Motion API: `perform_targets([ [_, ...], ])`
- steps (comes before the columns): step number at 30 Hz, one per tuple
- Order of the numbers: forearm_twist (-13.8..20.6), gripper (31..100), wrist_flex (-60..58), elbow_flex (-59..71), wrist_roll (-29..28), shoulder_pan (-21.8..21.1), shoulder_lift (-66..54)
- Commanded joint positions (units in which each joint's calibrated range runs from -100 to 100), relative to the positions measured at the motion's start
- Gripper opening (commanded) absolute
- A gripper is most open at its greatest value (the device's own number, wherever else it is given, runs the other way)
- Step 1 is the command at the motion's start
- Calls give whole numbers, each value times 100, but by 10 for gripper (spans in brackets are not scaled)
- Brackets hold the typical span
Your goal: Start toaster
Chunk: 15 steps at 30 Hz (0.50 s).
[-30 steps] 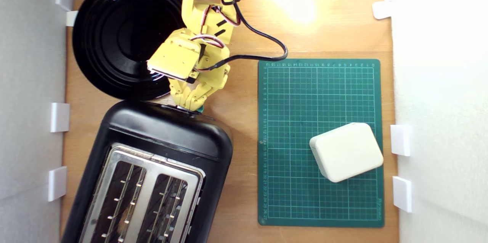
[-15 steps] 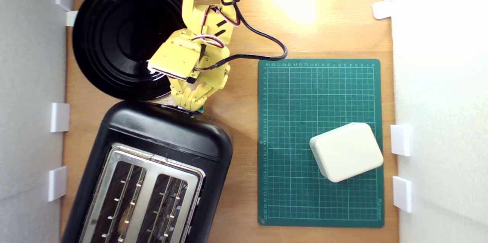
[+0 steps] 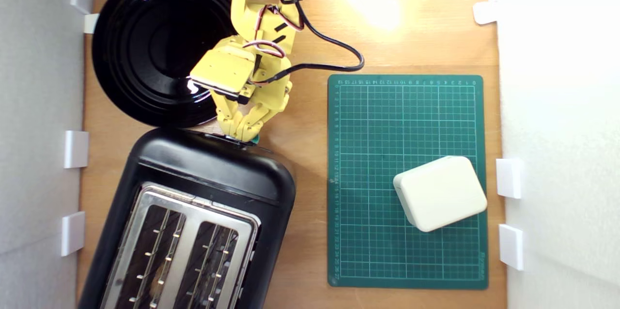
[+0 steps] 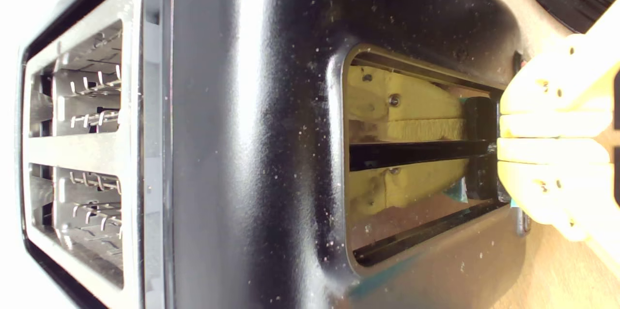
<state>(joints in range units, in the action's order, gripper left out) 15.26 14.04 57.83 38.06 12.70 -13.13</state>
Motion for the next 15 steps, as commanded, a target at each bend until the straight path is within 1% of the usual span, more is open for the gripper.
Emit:
perform_targets([
  [1, -63, 313, -47, 264, -34, -55, 622],
  [6, -63, 313, 270, 210, -28, -55, 281],
  [10, -53, 313, 827, -154, -34, -55, 206],
  [15, -63, 313, 1007, -354, -34, -55, 181],
])
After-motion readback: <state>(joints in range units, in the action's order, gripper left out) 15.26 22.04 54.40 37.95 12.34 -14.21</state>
